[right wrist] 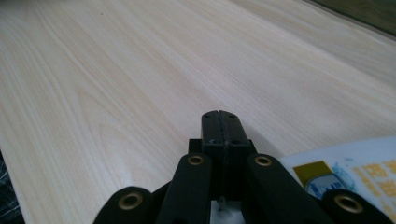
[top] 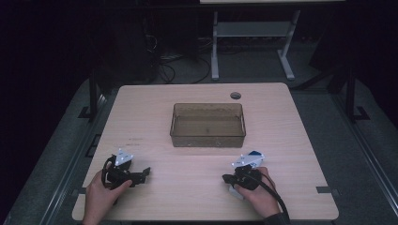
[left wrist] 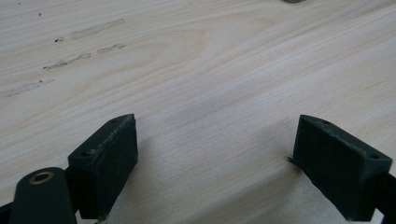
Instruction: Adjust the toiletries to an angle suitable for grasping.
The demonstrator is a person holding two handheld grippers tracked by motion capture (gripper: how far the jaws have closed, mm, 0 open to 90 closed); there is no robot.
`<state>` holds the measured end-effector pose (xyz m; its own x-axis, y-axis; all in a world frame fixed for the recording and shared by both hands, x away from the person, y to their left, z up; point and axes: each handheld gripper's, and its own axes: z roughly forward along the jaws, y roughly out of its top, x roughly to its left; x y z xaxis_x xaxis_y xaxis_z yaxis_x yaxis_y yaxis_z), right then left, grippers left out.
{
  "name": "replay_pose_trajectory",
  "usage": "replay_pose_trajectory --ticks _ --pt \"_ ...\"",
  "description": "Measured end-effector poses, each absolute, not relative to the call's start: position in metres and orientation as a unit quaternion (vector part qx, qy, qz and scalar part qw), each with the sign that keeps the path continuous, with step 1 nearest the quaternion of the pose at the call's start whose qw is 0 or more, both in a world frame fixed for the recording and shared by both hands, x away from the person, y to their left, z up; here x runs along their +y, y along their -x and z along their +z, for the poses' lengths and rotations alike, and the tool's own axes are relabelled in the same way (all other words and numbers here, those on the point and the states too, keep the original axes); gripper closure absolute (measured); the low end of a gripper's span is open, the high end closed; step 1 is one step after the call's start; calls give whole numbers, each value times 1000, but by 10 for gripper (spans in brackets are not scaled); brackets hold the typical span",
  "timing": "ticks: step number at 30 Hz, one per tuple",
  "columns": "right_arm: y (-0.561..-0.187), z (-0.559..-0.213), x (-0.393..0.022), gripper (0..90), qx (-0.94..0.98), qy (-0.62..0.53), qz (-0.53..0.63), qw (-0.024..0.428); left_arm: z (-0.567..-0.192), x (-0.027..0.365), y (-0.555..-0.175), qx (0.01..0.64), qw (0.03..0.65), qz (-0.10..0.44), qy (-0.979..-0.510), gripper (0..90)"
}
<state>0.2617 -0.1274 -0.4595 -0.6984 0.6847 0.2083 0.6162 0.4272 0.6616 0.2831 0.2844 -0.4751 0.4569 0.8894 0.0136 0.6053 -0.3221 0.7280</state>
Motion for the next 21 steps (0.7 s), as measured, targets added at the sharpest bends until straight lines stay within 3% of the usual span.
replay_pose_trajectory --ticks 21 --pt "-236 -460 -161 900 831 -411 370 54 -475 284 -283 476 335 212 -785 128"
